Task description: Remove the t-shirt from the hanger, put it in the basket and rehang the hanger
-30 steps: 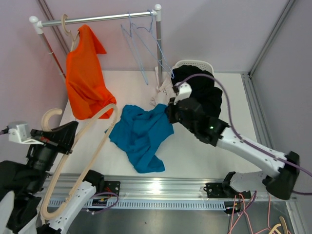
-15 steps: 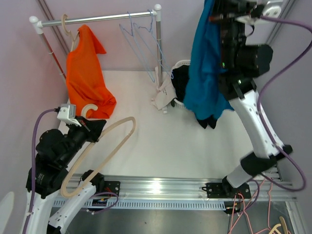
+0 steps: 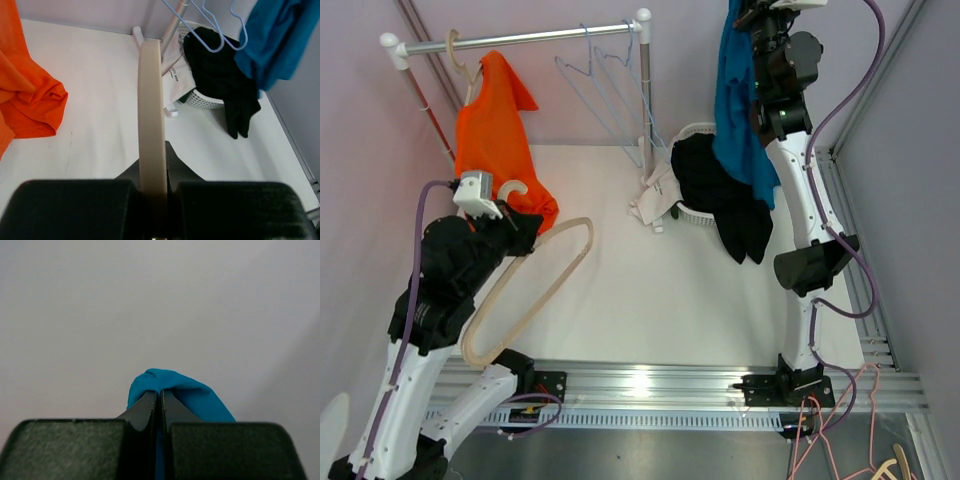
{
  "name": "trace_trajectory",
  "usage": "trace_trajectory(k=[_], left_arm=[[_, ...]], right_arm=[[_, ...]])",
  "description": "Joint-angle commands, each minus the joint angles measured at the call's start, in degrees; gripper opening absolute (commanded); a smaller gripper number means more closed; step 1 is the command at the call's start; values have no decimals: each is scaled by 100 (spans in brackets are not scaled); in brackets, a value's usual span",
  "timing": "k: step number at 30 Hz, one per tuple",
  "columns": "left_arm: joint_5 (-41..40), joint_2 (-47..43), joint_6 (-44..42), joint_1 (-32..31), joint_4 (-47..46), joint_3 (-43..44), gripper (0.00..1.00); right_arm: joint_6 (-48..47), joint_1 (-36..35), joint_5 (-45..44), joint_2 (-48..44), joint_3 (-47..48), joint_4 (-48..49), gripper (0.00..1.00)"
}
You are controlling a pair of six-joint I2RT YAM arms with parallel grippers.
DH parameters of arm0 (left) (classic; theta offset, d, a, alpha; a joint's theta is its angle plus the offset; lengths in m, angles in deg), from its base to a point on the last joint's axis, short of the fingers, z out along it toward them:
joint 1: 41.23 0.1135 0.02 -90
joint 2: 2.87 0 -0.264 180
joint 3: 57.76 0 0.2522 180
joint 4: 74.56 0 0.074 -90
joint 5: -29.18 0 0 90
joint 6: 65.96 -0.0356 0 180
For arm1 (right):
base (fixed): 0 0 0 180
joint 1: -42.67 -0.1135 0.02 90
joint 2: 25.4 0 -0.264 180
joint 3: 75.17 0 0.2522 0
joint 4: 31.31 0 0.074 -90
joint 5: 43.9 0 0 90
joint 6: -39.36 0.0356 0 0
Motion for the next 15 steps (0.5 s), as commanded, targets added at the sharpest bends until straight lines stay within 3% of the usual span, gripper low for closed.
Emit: trace_trajectory(k=[1, 3, 7, 12, 15], left_arm=[[-371, 426, -185, 3, -428, 492, 1], [-380, 568, -194, 65, -463, 555, 1], [-231, 946, -203, 459, -411, 889, 1], [69, 1700, -45, 1372, -262, 1529, 0], [-229, 1957, -53, 1436, -340, 1942, 1]], right_arm=[[370, 109, 323, -170, 404, -122, 0], [353, 171, 254, -241, 281, -272, 0], [150, 180, -307, -522, -254, -1664, 0], [923, 224, -213, -1015, -2440, -2713, 0], [1573, 206, -116, -342, -2497, -4557, 0]])
